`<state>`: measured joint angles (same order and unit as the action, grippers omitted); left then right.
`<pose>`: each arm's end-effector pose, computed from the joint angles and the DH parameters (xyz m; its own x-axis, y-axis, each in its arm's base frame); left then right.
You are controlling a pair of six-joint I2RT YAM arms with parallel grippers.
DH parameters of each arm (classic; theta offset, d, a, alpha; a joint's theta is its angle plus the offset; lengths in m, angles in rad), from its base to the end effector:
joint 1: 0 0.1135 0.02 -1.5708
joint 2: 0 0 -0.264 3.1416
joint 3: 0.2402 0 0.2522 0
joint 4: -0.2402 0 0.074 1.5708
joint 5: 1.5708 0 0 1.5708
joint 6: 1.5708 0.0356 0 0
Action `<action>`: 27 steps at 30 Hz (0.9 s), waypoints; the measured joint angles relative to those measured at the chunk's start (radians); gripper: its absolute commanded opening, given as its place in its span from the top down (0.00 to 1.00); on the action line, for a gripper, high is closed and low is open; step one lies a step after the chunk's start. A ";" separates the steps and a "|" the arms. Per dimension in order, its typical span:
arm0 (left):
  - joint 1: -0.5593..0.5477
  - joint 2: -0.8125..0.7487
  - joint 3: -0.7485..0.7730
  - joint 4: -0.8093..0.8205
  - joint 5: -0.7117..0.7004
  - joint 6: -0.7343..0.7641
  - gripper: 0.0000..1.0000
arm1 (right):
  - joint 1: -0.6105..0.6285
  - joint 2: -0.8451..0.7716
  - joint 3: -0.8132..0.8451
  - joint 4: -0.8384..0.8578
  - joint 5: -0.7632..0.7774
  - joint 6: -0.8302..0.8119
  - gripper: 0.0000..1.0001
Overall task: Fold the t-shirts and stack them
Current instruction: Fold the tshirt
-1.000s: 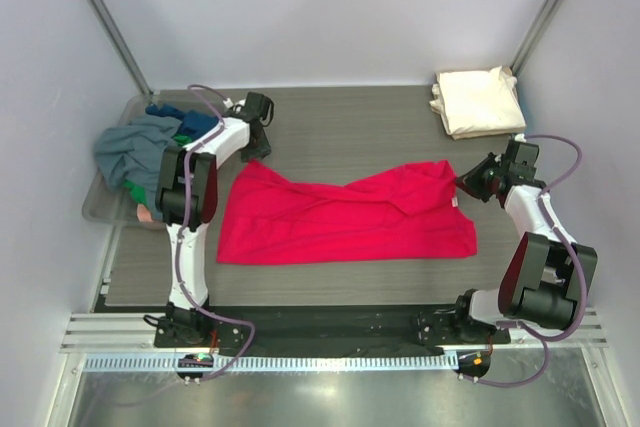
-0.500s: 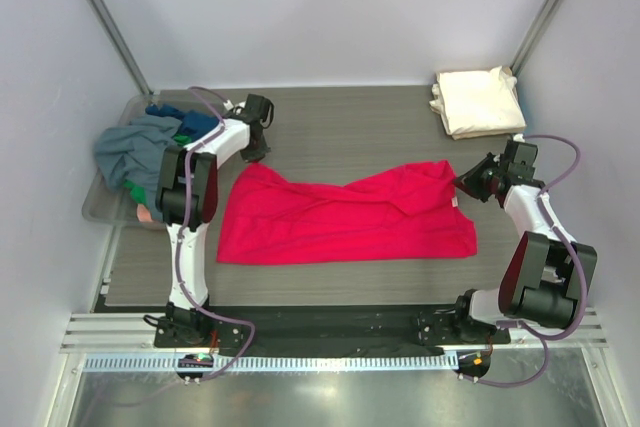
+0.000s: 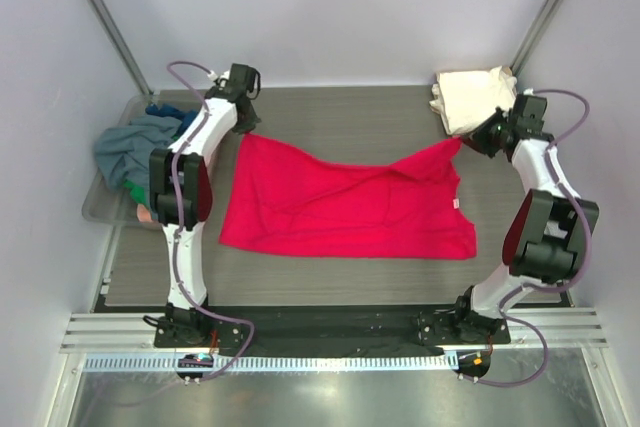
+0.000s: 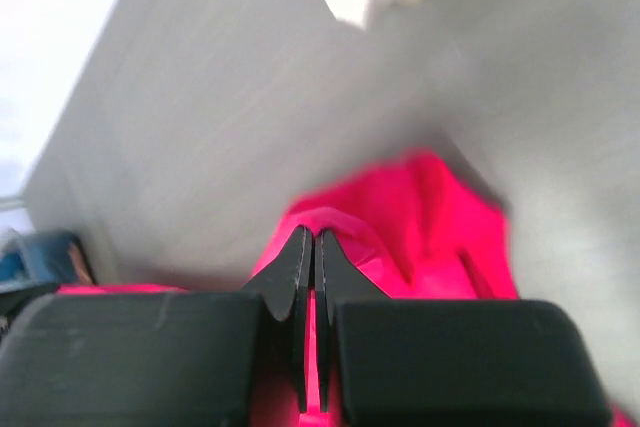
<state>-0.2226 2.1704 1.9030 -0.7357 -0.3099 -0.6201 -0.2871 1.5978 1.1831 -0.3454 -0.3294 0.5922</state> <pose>0.4697 -0.0952 0.2336 -0.6985 -0.4093 -0.5870 -0.4369 0.8936 -0.1032 0.3423 -0.0891 0.2594 -0.5242 0.7055 -0.4769 0.4046 0.6991 0.5895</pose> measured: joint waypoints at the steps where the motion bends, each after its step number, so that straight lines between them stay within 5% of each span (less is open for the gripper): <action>1: 0.008 0.000 0.023 -0.004 0.001 0.000 1.00 | 0.002 0.031 0.044 -0.005 -0.003 0.003 0.99; 7: 0.064 0.000 0.103 -0.038 0.016 -0.007 1.00 | 0.037 0.218 0.317 -0.024 -0.018 0.009 0.99; 14: 0.084 -0.013 0.078 -0.053 0.035 -0.007 1.00 | 0.085 0.267 0.418 -0.053 -0.063 0.004 0.99; 27: 0.087 -0.198 -0.178 -0.032 0.061 -0.006 1.00 | 0.108 -0.042 0.084 -0.103 -0.074 -0.032 0.99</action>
<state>-0.1356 1.9724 1.7252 -0.7677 -0.2493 -0.6266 -0.1795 1.5562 1.2671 -0.4488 -0.4038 0.5598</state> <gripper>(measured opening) 0.008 0.048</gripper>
